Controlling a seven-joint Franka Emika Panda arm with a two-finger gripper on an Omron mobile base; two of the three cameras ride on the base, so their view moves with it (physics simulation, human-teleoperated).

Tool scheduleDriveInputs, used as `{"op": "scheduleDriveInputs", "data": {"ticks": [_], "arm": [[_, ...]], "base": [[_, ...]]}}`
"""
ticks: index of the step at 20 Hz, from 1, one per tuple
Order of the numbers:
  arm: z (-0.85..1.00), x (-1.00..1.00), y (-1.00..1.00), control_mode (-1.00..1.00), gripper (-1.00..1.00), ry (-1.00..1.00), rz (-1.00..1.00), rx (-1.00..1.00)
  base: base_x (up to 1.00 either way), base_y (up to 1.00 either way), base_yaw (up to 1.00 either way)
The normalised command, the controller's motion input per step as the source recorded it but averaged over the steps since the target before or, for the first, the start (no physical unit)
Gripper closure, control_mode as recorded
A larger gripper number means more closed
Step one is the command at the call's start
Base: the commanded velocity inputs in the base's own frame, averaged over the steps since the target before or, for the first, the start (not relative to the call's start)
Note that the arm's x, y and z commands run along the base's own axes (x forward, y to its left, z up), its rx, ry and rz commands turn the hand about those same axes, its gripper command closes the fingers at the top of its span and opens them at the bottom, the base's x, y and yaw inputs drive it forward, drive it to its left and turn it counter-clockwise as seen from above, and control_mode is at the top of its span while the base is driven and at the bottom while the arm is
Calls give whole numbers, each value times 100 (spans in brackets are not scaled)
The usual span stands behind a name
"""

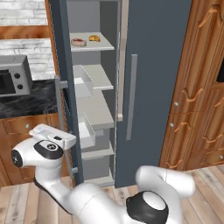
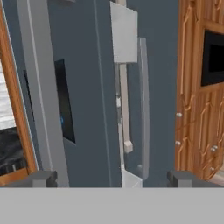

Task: There's a steak in the fridge that needs to be moved to the freezer for freezing. Pick up the steak from the fridge, place it on any shelf in the freezer, and close the fridge and freezer doors when done.

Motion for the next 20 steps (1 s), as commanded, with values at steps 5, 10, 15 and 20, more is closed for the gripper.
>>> {"op": "scheduleDriveInputs", "data": {"ticks": [5,10,15,20], "arm": [[-45,57,11,-100,-100,0,-15,-5],[-35,25,43,-100,-100,0,-23,-4],[-31,28,50,-100,-100,0,-25,-5],[-22,54,14,-100,-100,2,-14,-1]], "base": [[0,0,0],[0,0,0],[0,0,0],[0,0,0]]}}
